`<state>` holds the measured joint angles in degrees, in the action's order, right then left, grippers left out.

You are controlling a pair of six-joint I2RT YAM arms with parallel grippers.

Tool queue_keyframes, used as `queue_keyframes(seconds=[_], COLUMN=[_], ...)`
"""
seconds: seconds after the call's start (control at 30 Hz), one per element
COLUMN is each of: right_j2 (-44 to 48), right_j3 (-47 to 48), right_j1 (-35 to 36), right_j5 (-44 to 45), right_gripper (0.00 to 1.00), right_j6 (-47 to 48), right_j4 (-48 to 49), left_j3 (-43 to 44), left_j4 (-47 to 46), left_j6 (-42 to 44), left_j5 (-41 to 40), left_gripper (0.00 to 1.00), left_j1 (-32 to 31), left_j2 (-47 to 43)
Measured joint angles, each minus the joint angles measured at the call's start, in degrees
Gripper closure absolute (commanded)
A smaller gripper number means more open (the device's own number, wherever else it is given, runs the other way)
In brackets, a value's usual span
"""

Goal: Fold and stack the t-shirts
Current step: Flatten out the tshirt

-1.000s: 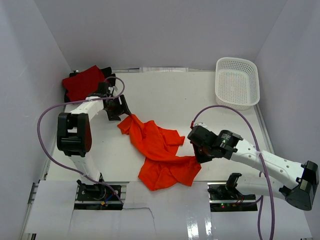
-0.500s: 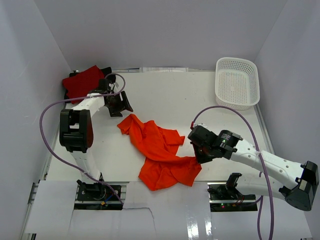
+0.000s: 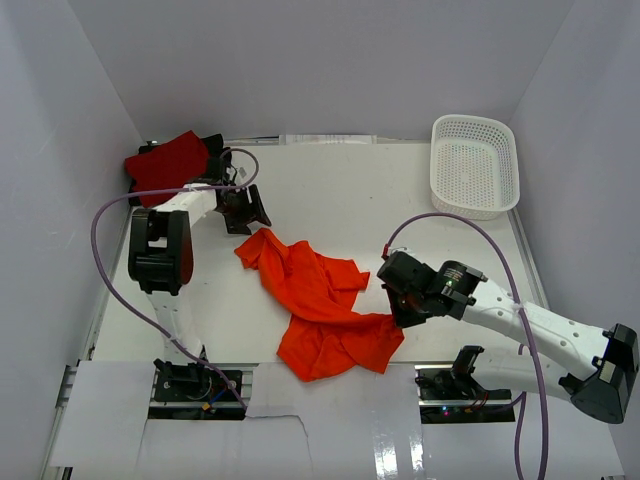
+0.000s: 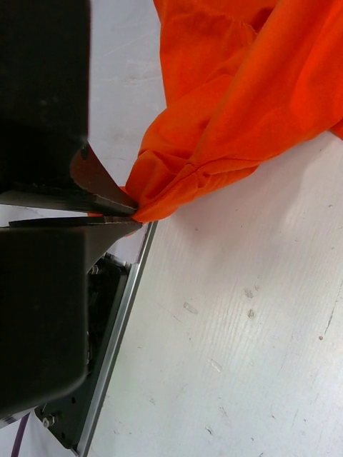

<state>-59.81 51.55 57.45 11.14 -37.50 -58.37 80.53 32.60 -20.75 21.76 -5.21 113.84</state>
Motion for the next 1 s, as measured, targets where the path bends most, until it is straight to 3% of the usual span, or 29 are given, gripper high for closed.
queue_keyframes(seconds=[0.17,0.2,0.3,0.6,0.7,0.73,0.8,0.83,0.87,0.9,1.0], right_j2=[0.44,0.44,0.48,0.48,0.46,0.46,0.44,0.39,0.33,0.26,0.13], right_j3=[0.0,0.0,-0.02,-0.02,-0.02,-0.02,-0.02,-0.02,-0.02,-0.02,-0.02], right_j1=[-0.07,-0.07,-0.07,-0.2,-0.48,-0.5,-0.7,-0.76,-0.83,-0.87,-0.9], right_j5=[-0.57,-0.66,-0.81,-0.83,-0.81,-0.81,-0.81,-0.81,-0.81,-0.81,-0.81], right_gripper=[0.92,0.92,0.92,0.92,0.92,0.92,0.92,0.92,0.92,0.92,0.92], right_j6=[0.0,0.0,0.0,0.0,0.02,0.02,0.13,0.2,0.22,0.24,0.37], right_j4=[0.0,0.0,0.0,0.0,0.0,0.0,0.0,0.0,0.0,0.0,0.02], left_j3=[1.25,1.33,1.4,0.07,-1.99,-2.45,-3.15,-3.39,-3.65,-3.93,-4.46], left_j4=[-0.2,-0.28,-0.42,-0.31,-0.04,0.17,0.46,0.66,0.85,0.87,1.03], left_j6=[1.31,1.46,2.12,2.54,2.54,2.47,2.75,2.78,2.8,2.67,3.32], left_j5=[0.98,1.2,2.01,3.26,3.28,3.32,3.26,3.26,3.32,3.3,3.74], left_gripper=[0.25,0.33,0.4,0.41,0.49,0.59,0.64,0.71,0.9,0.99,1.0], left_j1=[-0.42,-0.59,-0.76,-2.51,-2.71,-2.75,-2.78,-2.78,-2.78,-2.78,-2.78], left_j2=[2.23,2.38,2.97,2.4,1.09,0.85,0.61,0.61,0.59,0.52,0.46])
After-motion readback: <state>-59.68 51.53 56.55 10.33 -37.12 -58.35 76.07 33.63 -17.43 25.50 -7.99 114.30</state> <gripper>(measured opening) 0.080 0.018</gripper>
